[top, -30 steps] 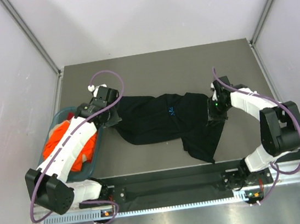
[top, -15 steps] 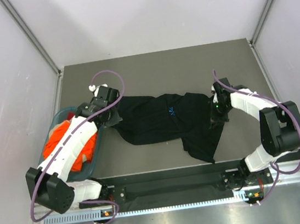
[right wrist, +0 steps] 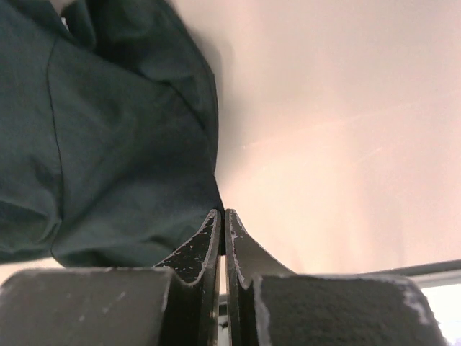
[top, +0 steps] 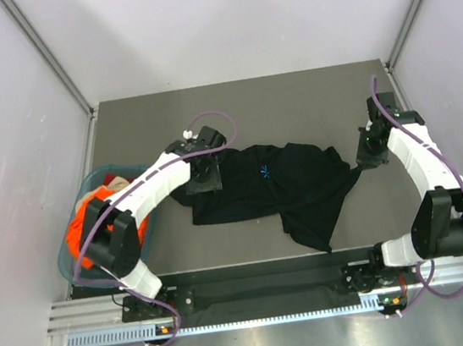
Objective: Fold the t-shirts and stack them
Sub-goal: Flatten the tshirt out
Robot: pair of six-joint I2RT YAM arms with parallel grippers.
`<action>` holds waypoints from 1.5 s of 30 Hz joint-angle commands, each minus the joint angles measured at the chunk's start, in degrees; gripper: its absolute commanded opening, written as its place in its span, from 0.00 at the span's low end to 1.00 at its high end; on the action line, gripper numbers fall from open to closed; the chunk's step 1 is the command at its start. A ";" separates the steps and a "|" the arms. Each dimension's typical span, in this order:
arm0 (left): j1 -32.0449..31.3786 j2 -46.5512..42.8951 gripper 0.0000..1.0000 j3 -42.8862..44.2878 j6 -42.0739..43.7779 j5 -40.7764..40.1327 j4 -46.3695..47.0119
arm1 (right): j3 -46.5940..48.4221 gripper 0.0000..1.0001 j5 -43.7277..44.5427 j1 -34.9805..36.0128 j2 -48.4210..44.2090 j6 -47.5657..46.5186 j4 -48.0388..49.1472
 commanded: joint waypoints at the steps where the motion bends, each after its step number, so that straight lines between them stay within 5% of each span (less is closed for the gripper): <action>1: 0.25 -3.94 0.63 4.09 -0.95 -3.93 -3.12 | 0.07 0.00 -0.99 -0.20 -1.76 -1.04 -1.68; 6: 0.33 -6.76 0.69 2.26 -1.12 -4.29 -4.97 | -0.82 0.00 -4.33 -0.11 -1.24 -1.57 -0.80; 15: 4.11 -5.97 0.54 -1.35 7.65 8.80 7.50 | -1.87 0.00 -6.88 1.03 -0.89 -2.10 0.25; 24: 8.86 7.37 0.46 5.15 19.96 14.34 8.13 | -4.77 0.00 -10.48 1.73 -3.08 -1.75 1.22; 37: 9.47 15.39 0.46 7.00 22.52 16.54 12.17 | -5.03 0.00 -12.15 2.00 -3.79 -1.75 1.14; 45: 10.44 18.29 0.37 6.91 21.03 18.57 13.93 | -4.59 0.00 -12.42 2.00 -2.91 -1.66 1.57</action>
